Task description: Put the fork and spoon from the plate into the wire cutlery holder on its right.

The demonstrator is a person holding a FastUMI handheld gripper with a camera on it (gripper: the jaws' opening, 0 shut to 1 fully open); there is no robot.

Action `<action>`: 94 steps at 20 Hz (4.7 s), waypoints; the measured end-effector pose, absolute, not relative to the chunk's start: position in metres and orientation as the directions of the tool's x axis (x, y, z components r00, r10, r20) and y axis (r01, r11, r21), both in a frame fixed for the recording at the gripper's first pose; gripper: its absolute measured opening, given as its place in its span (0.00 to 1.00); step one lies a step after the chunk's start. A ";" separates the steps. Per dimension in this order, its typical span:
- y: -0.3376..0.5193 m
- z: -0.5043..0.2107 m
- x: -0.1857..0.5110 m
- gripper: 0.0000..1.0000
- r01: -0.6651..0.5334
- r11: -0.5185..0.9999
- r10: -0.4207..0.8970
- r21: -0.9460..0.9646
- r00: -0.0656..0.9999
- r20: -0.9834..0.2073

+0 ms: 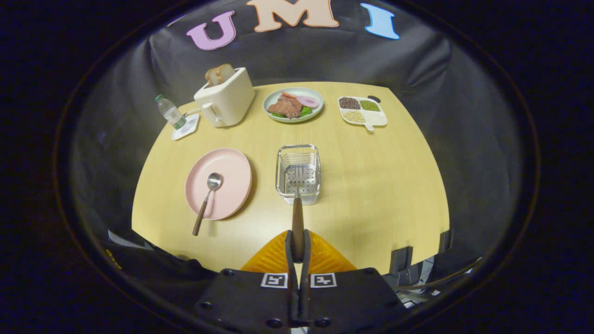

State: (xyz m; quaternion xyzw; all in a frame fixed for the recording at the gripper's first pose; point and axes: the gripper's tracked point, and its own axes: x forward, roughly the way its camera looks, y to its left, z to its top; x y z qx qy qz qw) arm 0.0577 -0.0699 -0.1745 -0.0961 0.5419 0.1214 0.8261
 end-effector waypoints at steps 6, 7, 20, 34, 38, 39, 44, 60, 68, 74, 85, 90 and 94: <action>-0.071 -0.193 0.075 0.04 -0.324 0.945 0.054 -0.053 0.312 -0.948; -0.071 -0.195 0.077 0.05 -0.335 0.941 0.055 -0.055 0.312 -0.948; -0.062 -0.177 0.081 1.00 -0.276 0.959 0.076 -0.067 0.476 -0.876; -0.022 -0.164 0.035 0.99 0.013 1.000 0.008 0.026 0.726 -0.688; 0.004 -0.181 0.010 0.99 -0.037 0.999 0.031 0.005 0.742 -0.669; 0.012 -0.187 0.006 0.99 -0.059 0.998 0.043 -0.001 0.740 -0.671; 0.064 -0.222 -0.012 0.99 -0.151 0.988 0.129 0.028 0.716 -0.686; 0.147 -0.304 -0.035 0.94 -0.342 0.935 0.287 0.096 0.568 -0.771; 0.157 -0.316 -0.031 0.41 -0.364 0.926 0.296 0.103 0.528 -0.796; 0.147 -0.315 -0.028 0.08 -0.343 0.937 0.257 0.070 0.537 -0.803; 0.135 -0.285 -0.034 0.03 -0.384 0.918 0.303 0.098 0.521 -0.798; 0.112 -0.247 -0.034 0.03 -0.393 0.912 0.321 0.118 0.505 -0.801; 0.087 -0.216 -0.032 0.03 -0.389 0.914 0.313 0.116 0.493 -0.812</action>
